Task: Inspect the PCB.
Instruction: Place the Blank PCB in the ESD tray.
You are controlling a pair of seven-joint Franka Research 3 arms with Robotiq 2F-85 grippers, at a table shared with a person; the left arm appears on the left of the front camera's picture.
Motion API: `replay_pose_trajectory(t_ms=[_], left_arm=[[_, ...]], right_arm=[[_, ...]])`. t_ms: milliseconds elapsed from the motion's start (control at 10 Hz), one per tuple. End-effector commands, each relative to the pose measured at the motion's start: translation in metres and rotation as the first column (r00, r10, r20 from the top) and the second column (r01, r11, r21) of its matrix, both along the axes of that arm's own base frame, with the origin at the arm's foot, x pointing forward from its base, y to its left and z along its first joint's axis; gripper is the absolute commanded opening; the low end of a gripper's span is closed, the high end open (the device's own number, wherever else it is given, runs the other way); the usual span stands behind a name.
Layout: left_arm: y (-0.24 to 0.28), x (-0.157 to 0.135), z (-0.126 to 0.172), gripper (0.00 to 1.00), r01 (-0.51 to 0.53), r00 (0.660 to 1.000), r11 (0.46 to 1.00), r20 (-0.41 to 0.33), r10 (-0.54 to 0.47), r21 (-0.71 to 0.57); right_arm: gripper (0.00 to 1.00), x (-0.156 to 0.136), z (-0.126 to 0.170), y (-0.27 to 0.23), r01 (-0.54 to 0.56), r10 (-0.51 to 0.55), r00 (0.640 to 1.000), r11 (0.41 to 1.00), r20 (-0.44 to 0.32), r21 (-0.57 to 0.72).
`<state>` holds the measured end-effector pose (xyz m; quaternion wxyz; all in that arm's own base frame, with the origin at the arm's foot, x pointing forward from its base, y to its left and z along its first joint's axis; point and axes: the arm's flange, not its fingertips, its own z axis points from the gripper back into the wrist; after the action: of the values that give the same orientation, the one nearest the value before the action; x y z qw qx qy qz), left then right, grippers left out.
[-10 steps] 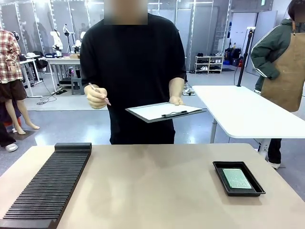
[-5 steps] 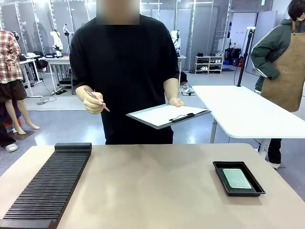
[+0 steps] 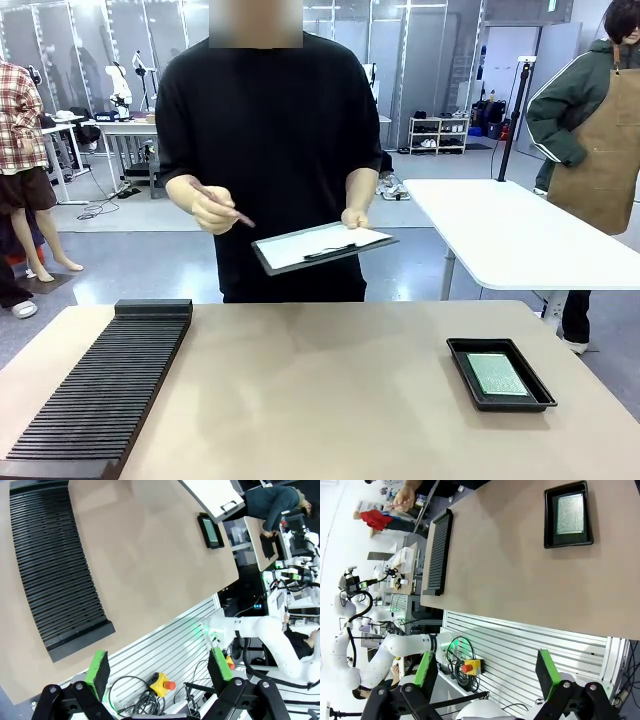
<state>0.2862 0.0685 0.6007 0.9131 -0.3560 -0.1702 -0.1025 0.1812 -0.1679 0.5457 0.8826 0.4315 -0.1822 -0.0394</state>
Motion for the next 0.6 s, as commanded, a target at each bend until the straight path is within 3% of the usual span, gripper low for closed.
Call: replay_pose_trajectory(t_ms=[0, 500], left_arm=[[-0.0001, 0.0012, 0.0038, 1.00, 0.002, 1.000, 1.000, -0.007, -0.002, 0.008], [-0.0001, 0.0012, 0.0038, 1.00, 0.002, 1.000, 1.000, -0.007, -0.002, 0.008]], right_arm=[[1.00, -0.0018, 0.0015, -0.0013, -0.001, 0.001, 1.000, 1.000, -0.007, -0.006], [1.00, -0.0018, 0.0015, -0.0013, -0.001, 0.001, 1.000, 1.000, -0.007, -0.006]])
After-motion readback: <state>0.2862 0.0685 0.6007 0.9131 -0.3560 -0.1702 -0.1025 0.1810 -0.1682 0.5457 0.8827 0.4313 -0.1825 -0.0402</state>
